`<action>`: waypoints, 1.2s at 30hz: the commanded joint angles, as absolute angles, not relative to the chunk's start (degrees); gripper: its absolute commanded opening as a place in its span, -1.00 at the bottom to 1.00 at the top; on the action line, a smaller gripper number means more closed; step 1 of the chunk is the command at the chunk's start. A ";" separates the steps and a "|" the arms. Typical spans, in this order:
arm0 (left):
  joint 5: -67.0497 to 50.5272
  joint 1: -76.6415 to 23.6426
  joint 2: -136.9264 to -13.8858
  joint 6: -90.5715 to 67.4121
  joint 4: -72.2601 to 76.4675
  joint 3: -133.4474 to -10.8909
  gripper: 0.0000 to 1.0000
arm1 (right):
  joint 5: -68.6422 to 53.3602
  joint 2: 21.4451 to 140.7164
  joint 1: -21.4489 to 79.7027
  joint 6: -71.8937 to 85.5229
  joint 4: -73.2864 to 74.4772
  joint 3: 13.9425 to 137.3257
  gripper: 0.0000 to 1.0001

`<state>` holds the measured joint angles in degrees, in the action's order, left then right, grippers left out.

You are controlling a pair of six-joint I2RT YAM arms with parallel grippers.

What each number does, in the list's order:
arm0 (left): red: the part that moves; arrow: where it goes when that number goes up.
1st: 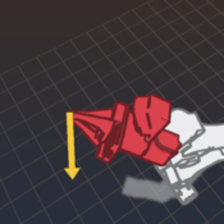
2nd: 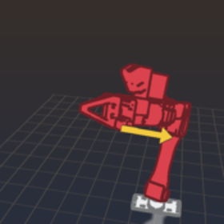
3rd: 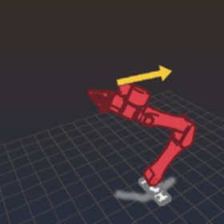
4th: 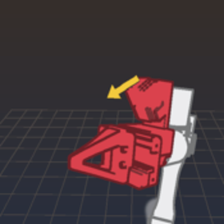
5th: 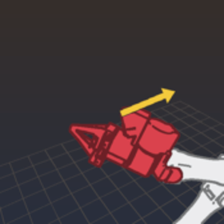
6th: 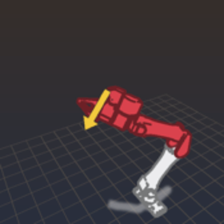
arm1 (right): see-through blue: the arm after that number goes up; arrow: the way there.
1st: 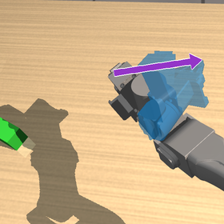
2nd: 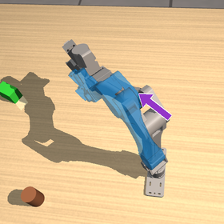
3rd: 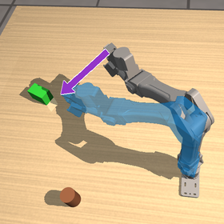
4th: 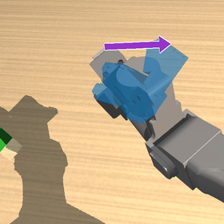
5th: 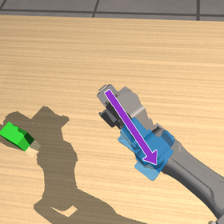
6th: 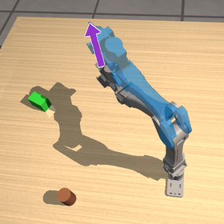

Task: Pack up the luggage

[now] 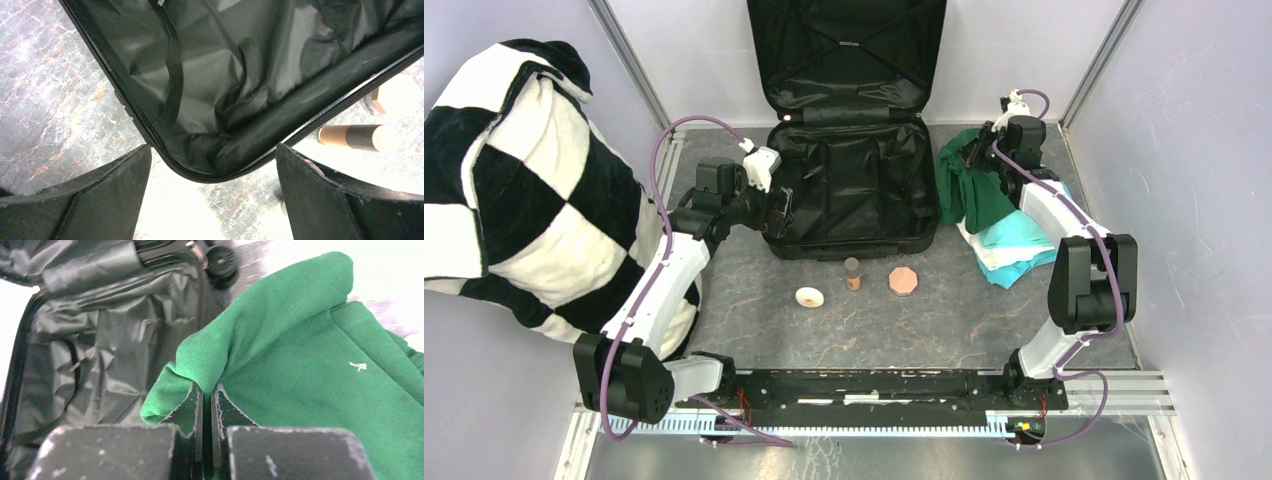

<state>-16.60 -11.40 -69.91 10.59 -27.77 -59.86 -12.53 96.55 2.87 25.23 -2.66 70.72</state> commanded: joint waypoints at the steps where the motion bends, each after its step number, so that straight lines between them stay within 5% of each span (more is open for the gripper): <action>1: -17.37 -11.78 -69.28 12.22 -27.34 -62.88 0.99 | -21.02 94.10 7.06 25.87 -9.10 71.90 -1.00; 14: -16.93 -11.78 -67.79 12.41 -28.43 -63.19 0.99 | -15.05 100.27 23.08 19.31 -1.22 84.34 -1.00; 36: -14.22 -11.76 -66.84 15.25 -29.01 -60.83 0.99 | -9.73 134.03 38.73 15.84 10.86 117.76 -1.00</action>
